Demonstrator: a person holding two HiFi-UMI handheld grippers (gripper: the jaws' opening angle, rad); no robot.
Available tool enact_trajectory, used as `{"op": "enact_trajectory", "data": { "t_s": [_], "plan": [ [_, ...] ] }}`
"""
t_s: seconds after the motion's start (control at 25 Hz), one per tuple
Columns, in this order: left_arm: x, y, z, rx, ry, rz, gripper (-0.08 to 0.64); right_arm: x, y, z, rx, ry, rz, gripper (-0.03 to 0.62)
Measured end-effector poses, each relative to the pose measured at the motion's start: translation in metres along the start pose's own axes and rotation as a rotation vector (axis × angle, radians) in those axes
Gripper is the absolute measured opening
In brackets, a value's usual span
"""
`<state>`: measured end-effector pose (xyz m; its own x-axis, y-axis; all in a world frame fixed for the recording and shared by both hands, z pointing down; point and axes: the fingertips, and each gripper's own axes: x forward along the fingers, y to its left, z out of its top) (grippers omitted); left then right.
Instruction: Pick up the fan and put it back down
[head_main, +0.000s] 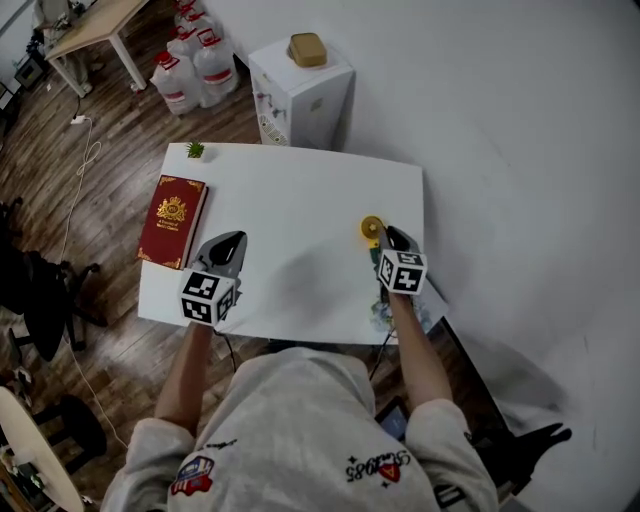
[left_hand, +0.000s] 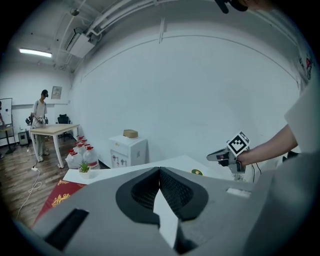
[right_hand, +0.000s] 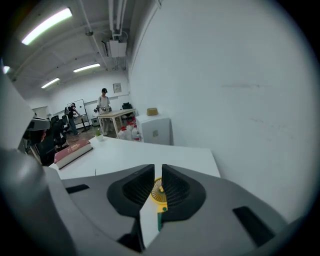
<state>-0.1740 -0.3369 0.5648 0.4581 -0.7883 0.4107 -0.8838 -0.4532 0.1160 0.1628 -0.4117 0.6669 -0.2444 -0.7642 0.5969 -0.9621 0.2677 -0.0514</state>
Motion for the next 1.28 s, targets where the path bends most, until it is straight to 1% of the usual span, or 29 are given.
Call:
{"op": "enact_trajectory", "data": {
  "t_s": [0.12, 0.32, 0.52, 0.64, 0.84, 1.28],
  "plan": [
    [-0.002, -0.002, 0.015, 0.022, -0.028, -0.009, 0.005, -0.028, 0.010, 0.035, -0.065, -0.112, -0.017, 0.006],
    [-0.005, -0.012, 0.041, 0.048, -0.077, -0.029, 0.005, -0.074, 0.038, 0.088, -0.130, -0.270, 0.025, 0.005],
    [-0.012, -0.025, 0.070, 0.070, -0.155, -0.037, 0.003, -0.119, 0.067, 0.130, -0.175, -0.386, 0.066, 0.003],
    [-0.018, -0.033, 0.088, 0.071, -0.198, -0.043, 0.004, -0.141, 0.078, 0.148, -0.176, -0.447, 0.084, 0.003],
    [-0.023, -0.036, 0.098, 0.078, -0.228, -0.037, 0.005, -0.160, 0.084, 0.156, -0.158, -0.517, 0.091, 0.002],
    [-0.021, -0.043, 0.085, 0.063, -0.209, -0.039, 0.004, -0.161, 0.088, 0.138, -0.148, -0.509, 0.104, 0.002]
  ]
}}
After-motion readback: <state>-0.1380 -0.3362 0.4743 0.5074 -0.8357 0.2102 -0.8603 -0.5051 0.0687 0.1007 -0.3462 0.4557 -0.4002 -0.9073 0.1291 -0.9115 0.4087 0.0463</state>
